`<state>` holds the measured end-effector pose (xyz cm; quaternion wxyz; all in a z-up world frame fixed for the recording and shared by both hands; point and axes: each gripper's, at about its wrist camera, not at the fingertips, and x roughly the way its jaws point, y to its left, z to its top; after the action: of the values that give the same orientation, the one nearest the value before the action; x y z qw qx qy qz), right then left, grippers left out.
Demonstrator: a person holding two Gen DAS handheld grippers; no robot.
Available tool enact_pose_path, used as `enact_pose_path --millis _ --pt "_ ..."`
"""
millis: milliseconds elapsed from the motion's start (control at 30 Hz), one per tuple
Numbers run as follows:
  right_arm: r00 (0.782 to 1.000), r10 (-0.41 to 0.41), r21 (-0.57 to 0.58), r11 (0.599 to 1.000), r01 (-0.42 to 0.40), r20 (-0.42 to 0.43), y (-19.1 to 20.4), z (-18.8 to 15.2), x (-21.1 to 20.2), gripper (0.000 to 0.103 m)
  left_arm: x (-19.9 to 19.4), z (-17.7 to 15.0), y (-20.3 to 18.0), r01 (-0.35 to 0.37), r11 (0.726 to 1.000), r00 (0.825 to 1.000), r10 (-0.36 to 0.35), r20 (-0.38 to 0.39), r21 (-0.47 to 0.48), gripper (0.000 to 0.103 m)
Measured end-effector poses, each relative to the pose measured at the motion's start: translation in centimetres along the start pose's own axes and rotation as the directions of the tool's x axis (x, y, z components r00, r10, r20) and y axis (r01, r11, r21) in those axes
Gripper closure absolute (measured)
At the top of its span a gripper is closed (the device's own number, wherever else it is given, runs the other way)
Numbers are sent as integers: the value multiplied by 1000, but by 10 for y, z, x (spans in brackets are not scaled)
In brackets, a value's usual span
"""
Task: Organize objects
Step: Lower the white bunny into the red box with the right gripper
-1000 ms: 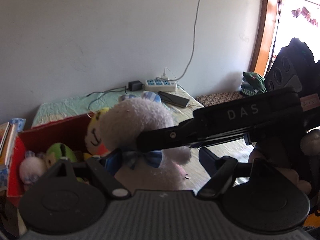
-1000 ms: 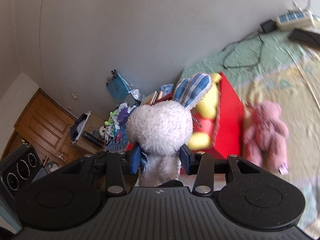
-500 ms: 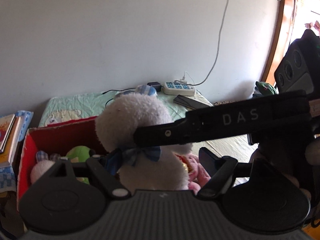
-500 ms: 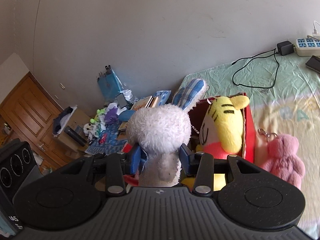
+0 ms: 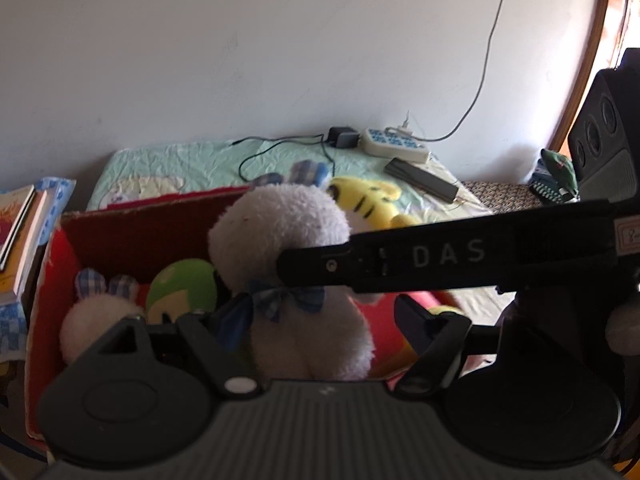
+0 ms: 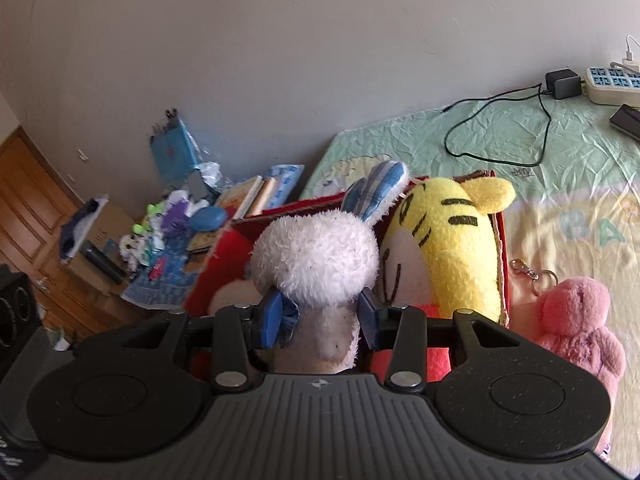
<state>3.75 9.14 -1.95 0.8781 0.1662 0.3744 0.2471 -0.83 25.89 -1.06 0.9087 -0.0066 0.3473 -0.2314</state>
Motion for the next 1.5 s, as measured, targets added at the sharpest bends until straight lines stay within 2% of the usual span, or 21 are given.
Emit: enact_pose_path --millis 233,500,633,800,1033,1300,1500 --pt "998 -59 -38 998 58 -28 3 3 22 60 17 -5 13 -8 1000 999 7 -49 -17 26" --pt "996 -61 -54 997 58 -68 -4 1 34 60 34 -11 13 -8 1000 996 6 -91 -18 25" --pt "997 -54 -48 998 52 -51 -6 -1 30 60 37 -11 13 -14 1000 995 12 -100 -10 24" --pt "999 -41 -23 999 40 -32 -7 -1 24 56 38 -9 16 -12 1000 993 10 -116 -17 19" --pt "1000 -19 69 997 19 3 -14 -3 12 51 33 -8 12 -31 999 993 29 -114 -8 10" --pt "999 -12 170 986 4 43 -20 -11 -3 52 21 -5 -4 -55 998 993 57 -104 19 9" --pt "997 -31 157 987 19 75 -18 -18 -15 52 12 -3 -16 -79 996 991 84 -107 50 9"
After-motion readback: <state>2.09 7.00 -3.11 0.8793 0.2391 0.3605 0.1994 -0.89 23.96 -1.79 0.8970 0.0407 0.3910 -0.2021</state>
